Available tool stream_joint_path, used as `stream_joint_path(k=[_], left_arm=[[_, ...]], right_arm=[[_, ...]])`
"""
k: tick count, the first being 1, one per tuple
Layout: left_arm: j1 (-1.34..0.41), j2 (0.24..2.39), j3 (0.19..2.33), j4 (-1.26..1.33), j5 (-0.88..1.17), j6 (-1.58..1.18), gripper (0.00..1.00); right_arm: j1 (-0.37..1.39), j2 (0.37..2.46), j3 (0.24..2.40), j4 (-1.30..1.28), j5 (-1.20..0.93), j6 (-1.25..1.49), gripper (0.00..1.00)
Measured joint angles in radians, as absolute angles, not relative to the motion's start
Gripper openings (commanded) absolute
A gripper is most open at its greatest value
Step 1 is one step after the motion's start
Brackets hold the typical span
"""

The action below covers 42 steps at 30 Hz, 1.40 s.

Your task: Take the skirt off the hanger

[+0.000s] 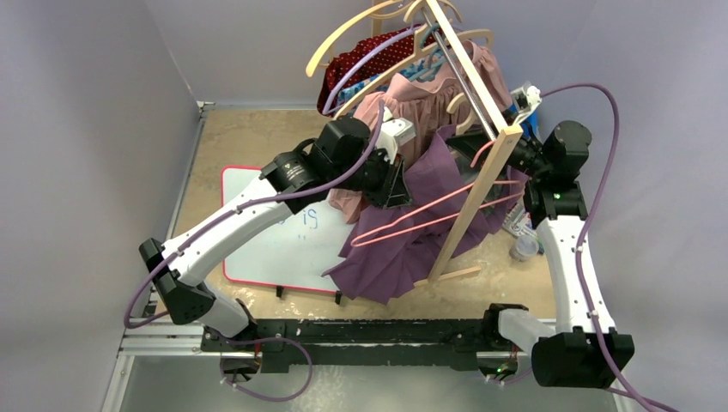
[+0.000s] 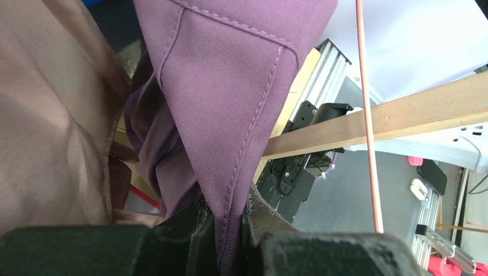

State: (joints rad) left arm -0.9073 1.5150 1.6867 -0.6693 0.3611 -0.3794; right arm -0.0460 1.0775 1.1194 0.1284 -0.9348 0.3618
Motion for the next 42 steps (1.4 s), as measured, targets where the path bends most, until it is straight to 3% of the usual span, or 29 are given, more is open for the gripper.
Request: stream_joint_path(k=[3, 9, 12, 15, 26, 38, 42], left_arm=[[-0.906, 1.514, 1.687, -0.667, 0.35, -0.382, 0.12], [-0.909, 1.495, 1.687, -0.656, 0.311, -0.373, 0.67], [-0.909, 1.454, 1.687, -0.651, 0.282, -0.369, 0.82], [-0.909, 1.403, 1.689, -0.653, 0.246, -0.355, 0.92], [-0.909, 1.484, 1.942, -0.604, 0.192, -0.384, 0.86], [-0.918, 1.718, 2.125, -0.511, 0.074, -0.474, 0.59], [-0.936, 1.751, 2.15, -0.493, 0.039, -0.487, 0.55]], right_arm=[[-0.046, 1.071, 1.114, 0.149, -0.933, 0.349, 0.0], [-0.044, 1.047, 1.112, 0.157, -0.933, 0.286, 0.0], [-0.044, 1.048, 1.112, 0.155, -0.942, 0.249, 0.0], [-0.044, 1.06, 1.113, 0.147, -0.962, 0.209, 0.0], [-0.028, 1.067, 1.113, 0.145, -0.998, 0.187, 0.0], [-0.012, 1.07, 1.113, 0.133, -1.041, 0.171, 0.0], [-0.011, 1.062, 1.11, 0.134, -1.051, 0.171, 0.0]])
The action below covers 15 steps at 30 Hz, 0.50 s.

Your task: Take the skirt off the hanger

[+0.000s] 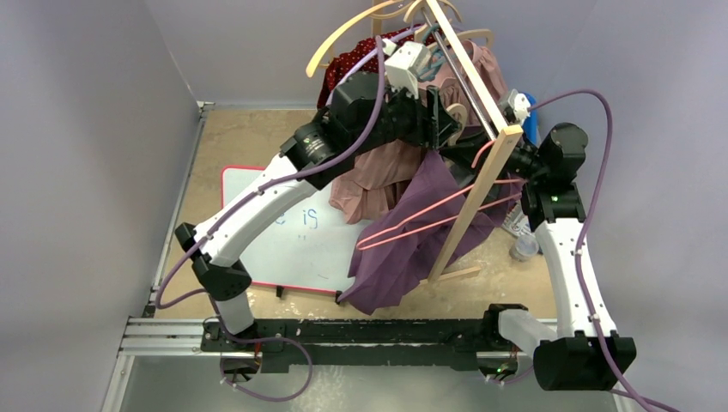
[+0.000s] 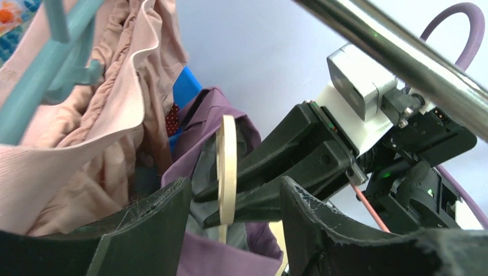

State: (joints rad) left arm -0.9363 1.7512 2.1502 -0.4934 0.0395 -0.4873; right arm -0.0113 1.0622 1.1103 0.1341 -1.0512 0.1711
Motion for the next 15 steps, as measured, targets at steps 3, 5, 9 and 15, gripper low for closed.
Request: stream_joint_path(k=[3, 5, 9, 15], left_arm=[[-0.96, 1.783, 2.18, -0.483, 0.018, -0.487, 0.5], [-0.973, 1.801, 2.192, -0.48, 0.012, -0.487, 0.43], [-0.984, 1.836, 2.202, -0.475, 0.004, -0.482, 0.23], [-0.994, 1.863, 2.233, -0.502, -0.041, -0.433, 0.0]], right_arm=[[-0.009, 1.059, 1.108, 0.137, -1.067, 0.171, 0.0], [-0.005, 1.059, 1.108, 0.138, -1.075, 0.171, 0.0], [0.002, 1.054, 1.108, 0.124, -1.092, 0.159, 0.0], [0.003, 1.022, 1.118, 0.036, -1.017, 0.141, 0.45]])
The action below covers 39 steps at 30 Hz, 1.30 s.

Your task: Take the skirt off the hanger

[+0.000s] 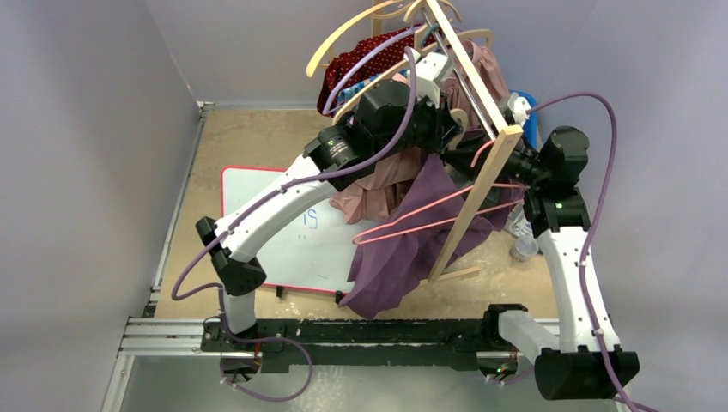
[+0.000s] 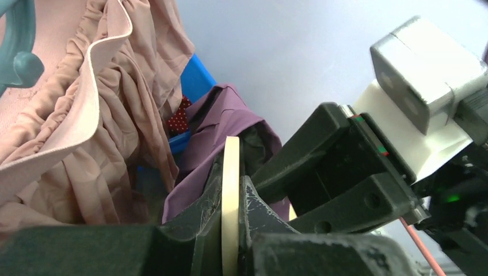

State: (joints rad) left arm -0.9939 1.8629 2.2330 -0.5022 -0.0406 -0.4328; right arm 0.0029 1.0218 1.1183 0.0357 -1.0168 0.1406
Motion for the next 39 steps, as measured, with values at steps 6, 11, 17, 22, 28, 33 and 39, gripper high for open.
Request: stream_joint_path(k=[6, 11, 17, 22, 28, 33, 39], left_arm=[[-1.005, 1.863, 2.228, -0.542, -0.049, -0.382, 0.0], [-1.002, 1.856, 2.22, -0.549, -0.044, -0.37, 0.0], [-0.995, 1.856, 2.22, -0.55, -0.02, -0.37, 0.0], [-0.989, 1.855, 2.22, -0.554, -0.006, -0.37, 0.0], [-0.987, 1.852, 2.22, -0.563, 0.02, -0.371, 0.0], [-0.983, 1.849, 2.22, -0.566, 0.039, -0.37, 0.0], [-0.982, 1.833, 2.218, -0.574, 0.052, -0.37, 0.0]], right_arm=[[0.009, 1.0, 1.251, -0.199, -0.776, 0.105, 0.78], [0.012, 0.966, 1.326, -0.358, -0.508, 0.092, 0.87], [-0.016, 1.016, 1.362, -0.453, -0.305, 0.085, 0.88], [-0.032, 1.075, 1.341, -0.474, -0.317, 0.081, 0.83], [-0.032, 1.069, 1.319, -0.465, -0.325, 0.068, 0.54], [-0.032, 1.069, 1.316, -0.451, -0.289, 0.067, 0.44], [-0.032, 1.073, 1.29, -0.411, -0.215, 0.068, 0.19]])
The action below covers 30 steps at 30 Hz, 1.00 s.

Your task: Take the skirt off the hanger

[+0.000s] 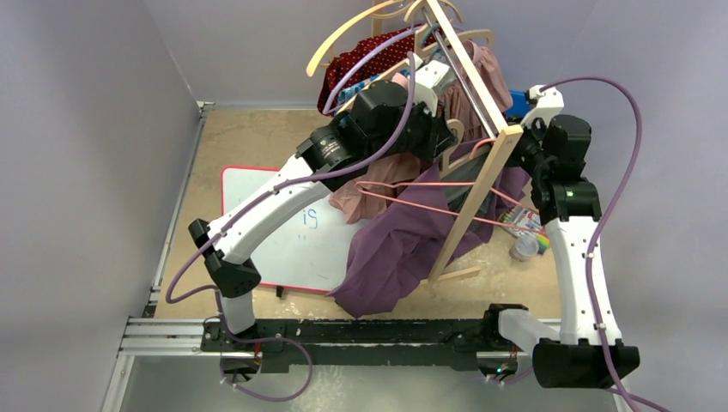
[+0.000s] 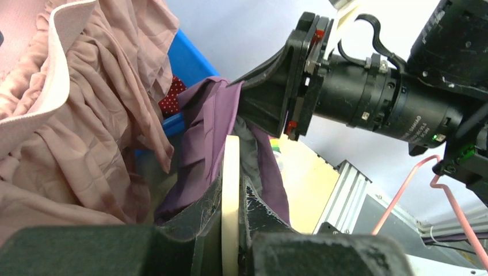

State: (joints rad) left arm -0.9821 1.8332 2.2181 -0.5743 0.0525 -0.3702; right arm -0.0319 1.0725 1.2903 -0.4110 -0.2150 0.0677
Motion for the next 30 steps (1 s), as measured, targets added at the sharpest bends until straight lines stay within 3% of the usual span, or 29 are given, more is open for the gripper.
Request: stream_joint_path(k=[3, 4, 16, 24, 30], left_arm=[[-0.982, 1.816, 2.196, -0.575, 0.057, -0.37, 0.0], [-0.982, 1.806, 2.181, -0.572, 0.057, -0.37, 0.0], [-0.97, 1.647, 2.007, -0.547, 0.052, -0.347, 0.0], [-0.962, 1.538, 1.909, -0.473, 0.036, -0.347, 0.0], [-0.962, 1.48, 1.792, -0.34, 0.012, -0.359, 0.0]], right_arm=[[-0.029, 1.082, 1.287, -0.392, -0.171, 0.071, 0.01], [-0.029, 1.088, 1.287, -0.387, -0.158, 0.067, 0.0], [-0.208, 1.168, 1.285, -0.353, -0.225, 0.051, 0.0], [-0.218, 1.224, 1.284, -0.369, -0.373, 0.056, 0.0], [-0.231, 1.142, 1.185, -0.314, -0.552, 0.115, 0.0]])
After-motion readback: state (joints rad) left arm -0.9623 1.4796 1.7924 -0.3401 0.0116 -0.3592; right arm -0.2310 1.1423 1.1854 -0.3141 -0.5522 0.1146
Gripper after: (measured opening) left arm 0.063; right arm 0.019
